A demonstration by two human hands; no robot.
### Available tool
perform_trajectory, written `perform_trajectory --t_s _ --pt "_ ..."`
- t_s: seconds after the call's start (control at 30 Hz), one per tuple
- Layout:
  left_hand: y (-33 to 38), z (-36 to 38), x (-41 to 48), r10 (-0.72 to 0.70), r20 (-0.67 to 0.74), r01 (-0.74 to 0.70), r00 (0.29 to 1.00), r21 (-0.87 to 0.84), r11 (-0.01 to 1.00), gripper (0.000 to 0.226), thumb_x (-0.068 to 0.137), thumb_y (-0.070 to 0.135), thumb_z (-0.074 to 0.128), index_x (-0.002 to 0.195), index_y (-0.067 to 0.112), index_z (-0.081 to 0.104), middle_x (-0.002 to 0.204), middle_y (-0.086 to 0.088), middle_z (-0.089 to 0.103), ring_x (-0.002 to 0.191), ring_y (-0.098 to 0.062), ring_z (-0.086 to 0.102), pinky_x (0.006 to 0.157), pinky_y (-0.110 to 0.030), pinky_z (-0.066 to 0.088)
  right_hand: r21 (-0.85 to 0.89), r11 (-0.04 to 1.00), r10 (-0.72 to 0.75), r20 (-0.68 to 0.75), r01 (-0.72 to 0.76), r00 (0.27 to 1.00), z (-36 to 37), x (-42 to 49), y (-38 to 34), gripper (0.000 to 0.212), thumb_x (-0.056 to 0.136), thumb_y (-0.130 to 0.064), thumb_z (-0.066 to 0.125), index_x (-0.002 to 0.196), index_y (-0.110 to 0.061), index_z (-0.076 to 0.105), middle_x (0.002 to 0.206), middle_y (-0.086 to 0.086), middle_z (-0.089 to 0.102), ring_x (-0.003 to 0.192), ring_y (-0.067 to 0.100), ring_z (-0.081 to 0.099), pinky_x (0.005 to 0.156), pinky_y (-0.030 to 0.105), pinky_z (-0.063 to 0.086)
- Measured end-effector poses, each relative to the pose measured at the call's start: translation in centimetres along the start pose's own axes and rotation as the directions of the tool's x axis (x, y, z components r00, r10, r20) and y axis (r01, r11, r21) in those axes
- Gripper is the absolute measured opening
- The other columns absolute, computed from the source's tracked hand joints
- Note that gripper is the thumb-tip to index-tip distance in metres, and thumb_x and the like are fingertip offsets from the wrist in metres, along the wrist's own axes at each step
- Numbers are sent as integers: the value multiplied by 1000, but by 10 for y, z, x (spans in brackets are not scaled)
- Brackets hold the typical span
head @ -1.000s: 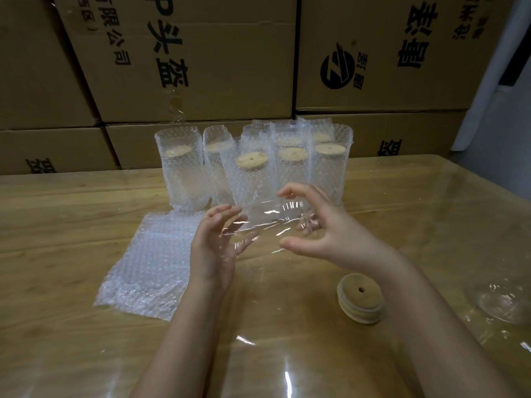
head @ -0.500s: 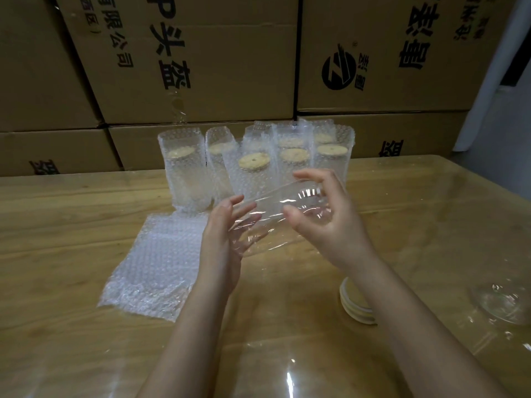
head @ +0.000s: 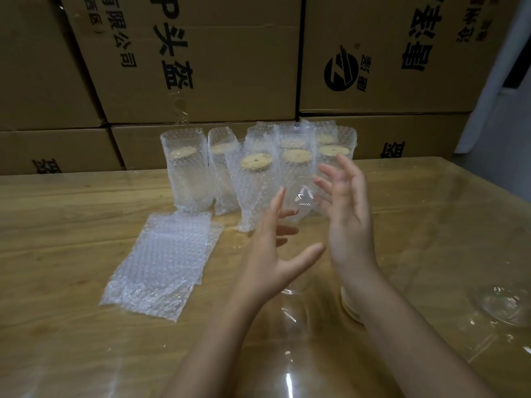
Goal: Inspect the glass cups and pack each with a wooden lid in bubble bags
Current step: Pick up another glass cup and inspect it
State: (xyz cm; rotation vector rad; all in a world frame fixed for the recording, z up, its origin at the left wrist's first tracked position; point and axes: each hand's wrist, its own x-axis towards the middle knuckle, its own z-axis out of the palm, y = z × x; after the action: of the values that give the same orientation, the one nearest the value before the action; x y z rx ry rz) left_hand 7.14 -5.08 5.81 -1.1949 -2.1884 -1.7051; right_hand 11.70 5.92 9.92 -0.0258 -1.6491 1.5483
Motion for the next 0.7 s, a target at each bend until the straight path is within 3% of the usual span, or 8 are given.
perform_trajectory --t_s 0.07,0.17,0.27,0.37,0.43,0.5,0.63,0.7 --pt "1 -3 3 -56 -27 51 998 -158 986 87 68 55 67 140 52 17 126 13 53 99 -7 64 86 -29 54 2 1000 -12 44 12 999 7 -6 4 41 93 -53 35 133 -43 35 141 -10 47 126 -4 45 106 20 39" --pt "4 -6 5 -88 -75 67 993 -247 967 81 71 54 64 140 49 20 127 2 57 103 -10 65 88 -33 55 -47 996 -73 136 80 988 18 -16 14 47 95 -49 31 141 -49 19 155 -14 25 139 -3 27 107 11 29" --pt "5 -9 7 -128 -204 63 971 -300 952 76 72 57 60 138 47 23 123 0 58 102 -11 66 90 -39 55 -13 998 -56 239 61 969 25 -27 29 52 94 -53 32 142 -52 11 157 -15 20 139 -1 28 112 23 31" --pt "3 -13 9 -166 -269 71 949 -329 942 76 71 57 58 137 43 23 120 1 58 100 -19 68 90 -46 54 46 995 68 297 -86 953 28 -36 38 62 84 -72 38 139 -54 17 152 -9 33 136 6 38 113 37 33" --pt "2 -15 11 -170 -264 76 950 -331 941 77 71 58 57 138 42 22 120 0 59 100 -23 68 90 -48 54 72 980 158 307 -188 939 28 -36 39 64 79 -76 41 137 -54 23 145 -7 46 133 9 43 114 39 32" --pt "2 -15 14 -174 -235 79 956 -363 928 74 72 58 55 137 43 22 119 -4 60 98 -25 69 84 -42 57 73 972 189 313 -222 931 25 -32 38 60 81 -74 39 135 -51 27 140 -7 52 131 4 45 114 34 30" --pt "2 -16 16 -227 -135 149 964 -435 888 53 75 59 53 123 43 36 112 -5 66 85 -24 71 67 -28 58 88 950 252 355 -301 900 17 -16 36 51 87 -61 27 135 -45 34 142 -12 48 131 -1 42 116 36 27" --pt "2 -15 16 -282 -45 231 958 -462 856 47 84 58 49 124 33 41 105 -4 68 76 -24 72 62 -30 58 93 941 269 373 -325 888 11 -9 35 60 83 -66 30 138 -42 36 140 -19 47 131 0 42 108 36 40"
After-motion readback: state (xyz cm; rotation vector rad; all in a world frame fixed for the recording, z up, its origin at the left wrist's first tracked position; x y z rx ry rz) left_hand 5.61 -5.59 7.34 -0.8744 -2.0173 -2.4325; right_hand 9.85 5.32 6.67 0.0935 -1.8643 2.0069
